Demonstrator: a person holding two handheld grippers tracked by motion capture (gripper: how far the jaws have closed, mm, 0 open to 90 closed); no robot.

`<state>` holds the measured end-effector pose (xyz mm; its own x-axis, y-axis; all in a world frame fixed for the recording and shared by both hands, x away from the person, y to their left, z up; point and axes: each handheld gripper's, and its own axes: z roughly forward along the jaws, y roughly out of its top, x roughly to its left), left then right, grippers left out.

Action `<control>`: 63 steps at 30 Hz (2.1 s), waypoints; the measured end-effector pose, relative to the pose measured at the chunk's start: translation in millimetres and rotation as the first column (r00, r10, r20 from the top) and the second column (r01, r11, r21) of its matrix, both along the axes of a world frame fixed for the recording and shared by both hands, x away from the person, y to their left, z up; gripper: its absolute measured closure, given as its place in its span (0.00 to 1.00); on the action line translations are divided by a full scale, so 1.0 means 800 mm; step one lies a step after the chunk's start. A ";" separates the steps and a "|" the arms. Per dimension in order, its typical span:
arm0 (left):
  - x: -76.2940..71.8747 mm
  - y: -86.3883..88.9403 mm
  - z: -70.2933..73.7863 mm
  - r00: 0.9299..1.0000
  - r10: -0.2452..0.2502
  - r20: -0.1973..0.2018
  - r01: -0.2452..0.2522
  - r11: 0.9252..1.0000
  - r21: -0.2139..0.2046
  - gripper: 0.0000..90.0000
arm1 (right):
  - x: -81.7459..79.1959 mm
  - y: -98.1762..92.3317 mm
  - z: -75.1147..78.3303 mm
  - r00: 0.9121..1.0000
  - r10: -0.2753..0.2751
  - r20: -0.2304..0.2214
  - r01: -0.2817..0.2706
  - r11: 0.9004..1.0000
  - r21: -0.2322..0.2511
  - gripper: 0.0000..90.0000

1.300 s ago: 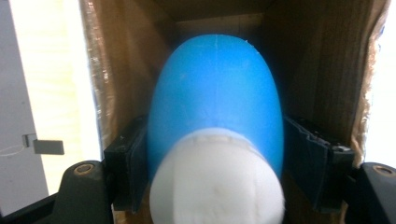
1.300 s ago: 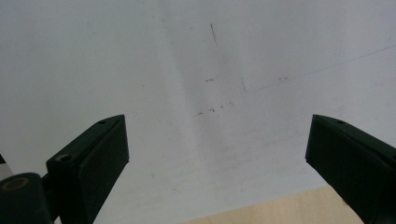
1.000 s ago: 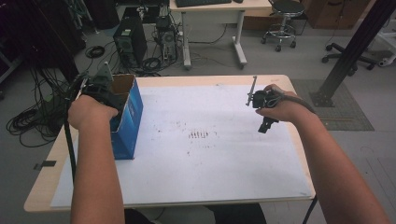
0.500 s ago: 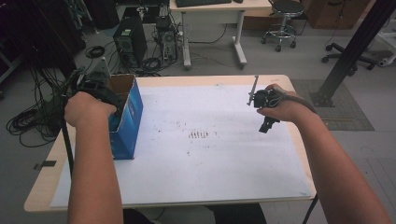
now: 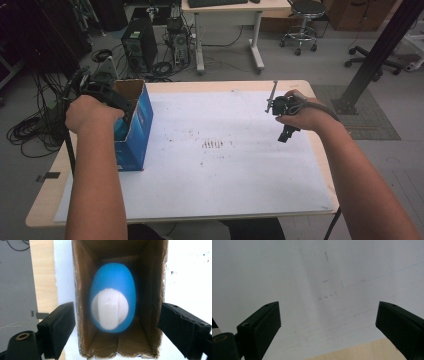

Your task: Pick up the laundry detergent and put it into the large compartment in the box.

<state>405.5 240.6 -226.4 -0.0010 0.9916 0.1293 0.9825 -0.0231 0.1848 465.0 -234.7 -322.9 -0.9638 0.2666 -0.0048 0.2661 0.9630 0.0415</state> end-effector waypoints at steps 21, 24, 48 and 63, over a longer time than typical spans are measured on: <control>-0.009 -0.024 0.018 0.995 -0.100 0.025 0.100 0.995 0.013 0.00 | -0.001 0.003 0.003 1.000 0.002 0.003 -0.002 1.000 -0.006 0.07; -0.009 -0.041 0.023 0.986 -0.166 0.033 0.166 0.986 0.008 0.00 | -0.002 0.004 0.003 1.000 -0.003 0.001 0.003 1.000 -0.009 0.07; -0.021 -0.203 0.034 0.736 -0.677 0.000 0.677 0.736 -0.016 0.00 | -0.001 0.002 -0.003 0.999 -0.029 -0.017 0.029 0.999 -0.025 0.07; -0.034 -0.248 0.041 0.542 -0.839 -0.048 0.838 0.544 -0.045 0.00 | 0.001 -0.002 0.002 0.999 -0.047 -0.020 0.046 0.998 -0.035 0.07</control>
